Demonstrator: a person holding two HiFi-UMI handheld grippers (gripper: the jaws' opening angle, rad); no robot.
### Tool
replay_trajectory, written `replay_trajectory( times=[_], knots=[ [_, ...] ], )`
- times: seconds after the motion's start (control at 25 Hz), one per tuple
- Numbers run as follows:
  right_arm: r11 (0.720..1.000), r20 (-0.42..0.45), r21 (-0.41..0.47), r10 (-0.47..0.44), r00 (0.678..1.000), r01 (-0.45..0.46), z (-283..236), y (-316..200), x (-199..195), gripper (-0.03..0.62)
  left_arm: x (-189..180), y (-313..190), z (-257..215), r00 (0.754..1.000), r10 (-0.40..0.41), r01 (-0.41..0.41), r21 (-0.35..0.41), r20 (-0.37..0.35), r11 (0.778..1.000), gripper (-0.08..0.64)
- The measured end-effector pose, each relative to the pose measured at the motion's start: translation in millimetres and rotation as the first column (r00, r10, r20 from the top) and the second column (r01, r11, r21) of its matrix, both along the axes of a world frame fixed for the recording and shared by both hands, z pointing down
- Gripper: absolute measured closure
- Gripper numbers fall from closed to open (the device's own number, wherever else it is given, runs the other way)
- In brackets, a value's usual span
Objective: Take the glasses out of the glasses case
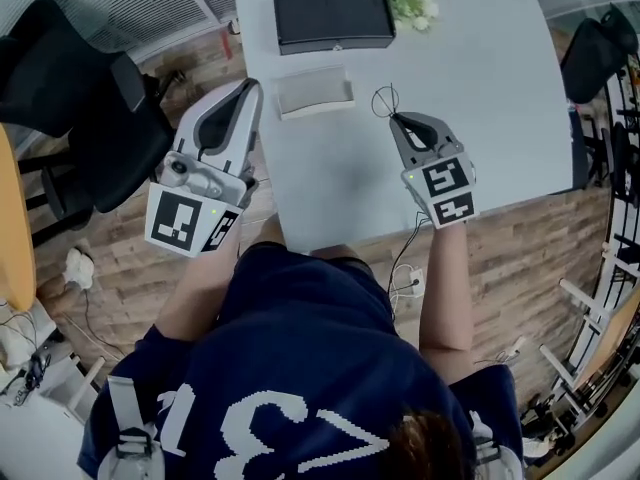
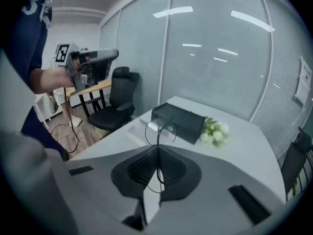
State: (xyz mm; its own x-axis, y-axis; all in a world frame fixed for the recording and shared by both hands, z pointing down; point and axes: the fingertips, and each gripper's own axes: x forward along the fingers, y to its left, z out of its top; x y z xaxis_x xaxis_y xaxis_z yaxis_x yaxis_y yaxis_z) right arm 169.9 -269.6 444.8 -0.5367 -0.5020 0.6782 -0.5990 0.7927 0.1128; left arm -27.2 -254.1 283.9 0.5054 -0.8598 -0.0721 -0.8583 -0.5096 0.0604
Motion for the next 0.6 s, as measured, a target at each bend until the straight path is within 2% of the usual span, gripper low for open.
replay_trajectory(
  times=[0.12, 0.2, 0.4, 0.6],
  knots=[
    [0.988, -0.078, -0.138, 0.055, 0.995, -0.065, 57, 18, 22, 0.568, 10, 2, 7, 1.0, 0.024, -0.024, -0.024, 0.009, 0.999, 0.546],
    [0.976, -0.121, -0.194, 0.075, 0.99, -0.098, 87, 27, 32, 0.568, 12, 3, 13, 0.999, 0.028, -0.027, -0.04, 0.017, 0.999, 0.546],
    [0.95, -0.201, -0.277, 0.089, 0.976, -0.143, 135, 43, 40, 0.566, 7, 8, 30, 0.999, 0.024, -0.021, -0.081, 0.03, 0.996, 0.546],
    [0.932, -0.197, -0.322, 0.108, 0.974, -0.169, 145, 43, 40, 0.56, 6, 10, 37, 0.999, 0.026, -0.023, -0.099, 0.029, 0.995, 0.546]
  ],
)
